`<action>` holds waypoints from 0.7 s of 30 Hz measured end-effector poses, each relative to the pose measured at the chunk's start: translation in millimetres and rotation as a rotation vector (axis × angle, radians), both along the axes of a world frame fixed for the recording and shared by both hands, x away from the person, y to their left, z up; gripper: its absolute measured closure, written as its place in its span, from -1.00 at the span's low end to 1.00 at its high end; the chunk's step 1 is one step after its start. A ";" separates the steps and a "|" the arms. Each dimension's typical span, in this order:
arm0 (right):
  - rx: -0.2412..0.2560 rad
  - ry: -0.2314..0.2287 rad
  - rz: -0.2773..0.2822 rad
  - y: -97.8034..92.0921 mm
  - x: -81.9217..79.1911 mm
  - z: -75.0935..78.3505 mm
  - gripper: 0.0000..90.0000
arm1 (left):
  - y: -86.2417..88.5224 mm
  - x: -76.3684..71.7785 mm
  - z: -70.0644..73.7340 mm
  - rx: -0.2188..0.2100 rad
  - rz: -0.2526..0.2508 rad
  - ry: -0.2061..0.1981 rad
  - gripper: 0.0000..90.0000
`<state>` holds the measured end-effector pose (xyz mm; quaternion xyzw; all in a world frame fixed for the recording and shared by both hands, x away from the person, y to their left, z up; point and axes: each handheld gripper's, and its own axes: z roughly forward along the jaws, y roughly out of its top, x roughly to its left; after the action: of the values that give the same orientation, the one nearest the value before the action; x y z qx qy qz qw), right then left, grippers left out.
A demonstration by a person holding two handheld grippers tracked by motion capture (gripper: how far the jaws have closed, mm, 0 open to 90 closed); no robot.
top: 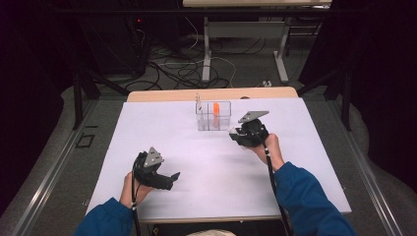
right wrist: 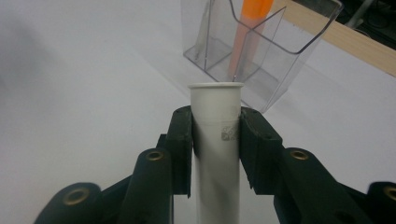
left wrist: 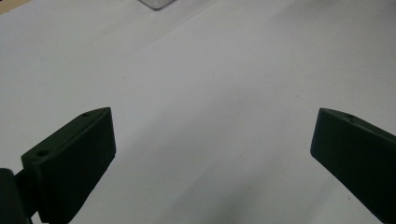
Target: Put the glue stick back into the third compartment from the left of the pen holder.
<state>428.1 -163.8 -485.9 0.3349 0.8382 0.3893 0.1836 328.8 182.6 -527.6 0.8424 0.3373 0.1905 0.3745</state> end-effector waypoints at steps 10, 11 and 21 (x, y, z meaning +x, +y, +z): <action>0.029 -0.039 -0.040 9.7 26.1 11.4 0.49 | -0.1 0.2 0.0 0.009 -0.001 0.000 -1.00; 0.032 -0.044 -0.042 10.8 29.3 12.9 0.49 | -0.1 0.1 0.0 0.009 -0.002 0.001 -1.00; 0.073 -0.073 -0.093 22.1 55.4 24.2 0.49 | 0.5 0.4 -0.2 0.007 -0.005 0.002 -1.00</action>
<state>483.6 -141.7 -461.7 0.3658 0.7996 0.4227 0.2194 329.2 183.1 -527.8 0.8448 0.3347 0.1899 0.3718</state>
